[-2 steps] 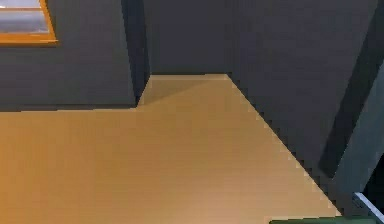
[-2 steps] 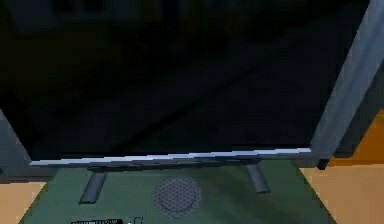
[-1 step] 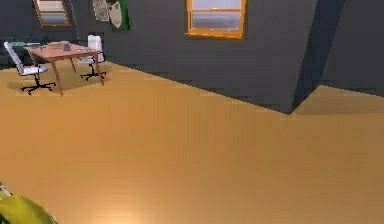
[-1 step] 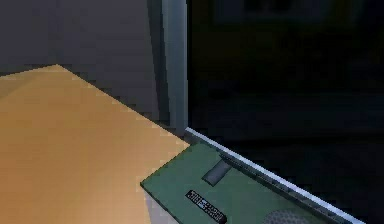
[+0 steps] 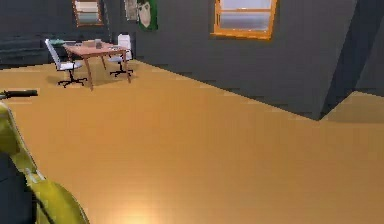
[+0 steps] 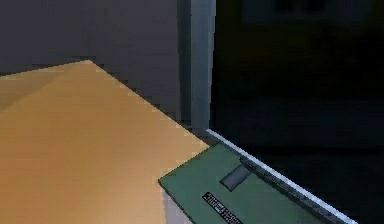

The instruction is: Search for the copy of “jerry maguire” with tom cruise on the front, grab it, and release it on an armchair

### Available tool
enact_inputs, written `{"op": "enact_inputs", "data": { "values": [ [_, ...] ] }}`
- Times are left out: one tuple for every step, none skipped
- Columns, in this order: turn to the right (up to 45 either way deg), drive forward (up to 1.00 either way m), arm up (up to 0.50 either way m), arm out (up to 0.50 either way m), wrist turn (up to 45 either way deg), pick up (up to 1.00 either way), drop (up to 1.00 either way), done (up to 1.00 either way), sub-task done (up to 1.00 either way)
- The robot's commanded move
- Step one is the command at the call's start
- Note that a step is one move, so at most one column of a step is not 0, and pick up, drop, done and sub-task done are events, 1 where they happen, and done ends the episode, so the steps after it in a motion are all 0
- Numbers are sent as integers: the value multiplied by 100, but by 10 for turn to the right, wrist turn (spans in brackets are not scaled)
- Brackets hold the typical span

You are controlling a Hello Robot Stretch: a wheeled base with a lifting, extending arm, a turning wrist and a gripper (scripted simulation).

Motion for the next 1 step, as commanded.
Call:
{"op": "enact_inputs", "data": {
  "values": [
    [0, 65, 0, 0, 0, 0, 0, 0, 0]
  ]
}}
